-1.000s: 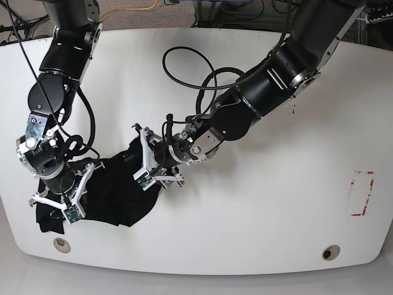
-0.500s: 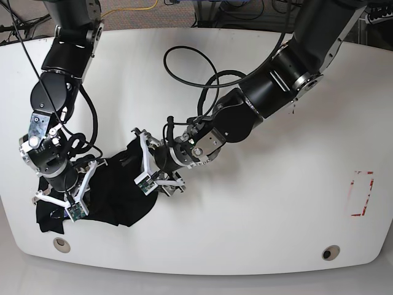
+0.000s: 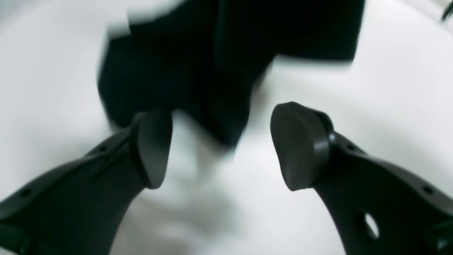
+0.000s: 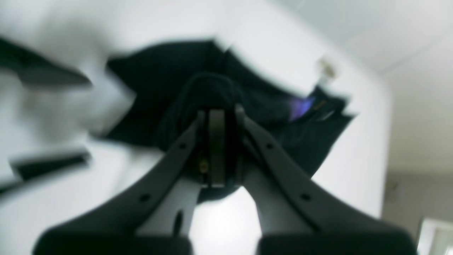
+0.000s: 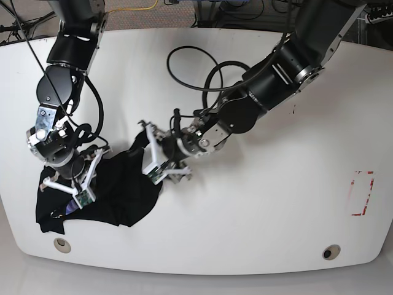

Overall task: Fold the T-shirt properly
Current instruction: 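Release the fabric and lift the left gripper away from the shirt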

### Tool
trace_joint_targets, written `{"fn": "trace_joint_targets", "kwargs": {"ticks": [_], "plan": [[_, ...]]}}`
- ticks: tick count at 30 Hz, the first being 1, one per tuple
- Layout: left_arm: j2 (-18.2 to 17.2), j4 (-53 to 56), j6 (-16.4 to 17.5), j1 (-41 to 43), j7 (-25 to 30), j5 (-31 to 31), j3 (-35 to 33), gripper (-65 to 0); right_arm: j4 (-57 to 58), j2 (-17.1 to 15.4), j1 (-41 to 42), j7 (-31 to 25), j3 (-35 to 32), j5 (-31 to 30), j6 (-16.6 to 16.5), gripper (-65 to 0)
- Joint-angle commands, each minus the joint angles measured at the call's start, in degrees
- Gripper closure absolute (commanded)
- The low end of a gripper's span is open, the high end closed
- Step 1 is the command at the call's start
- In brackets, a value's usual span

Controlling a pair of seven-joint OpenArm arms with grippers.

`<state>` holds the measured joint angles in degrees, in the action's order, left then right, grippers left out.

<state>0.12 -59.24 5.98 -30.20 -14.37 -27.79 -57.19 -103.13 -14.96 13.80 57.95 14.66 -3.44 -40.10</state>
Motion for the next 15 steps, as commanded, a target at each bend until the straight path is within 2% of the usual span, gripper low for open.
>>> {"fn": "trace_joint_targets", "kwargs": {"ticks": [1,15], "plan": [[-0.16,-0.67,-0.22,-1.41,1.58,0.05,1.23,-43.5,-1.0,-0.82,2.07,-1.91,0.25,-0.47,0.32,-2.2],[-0.34,-0.76,-0.13,-1.5,1.4,0.05,4.05,-43.5,-1.0,-0.91,2.42,-1.91,0.16,-0.47,0.32,-2.1]]}}
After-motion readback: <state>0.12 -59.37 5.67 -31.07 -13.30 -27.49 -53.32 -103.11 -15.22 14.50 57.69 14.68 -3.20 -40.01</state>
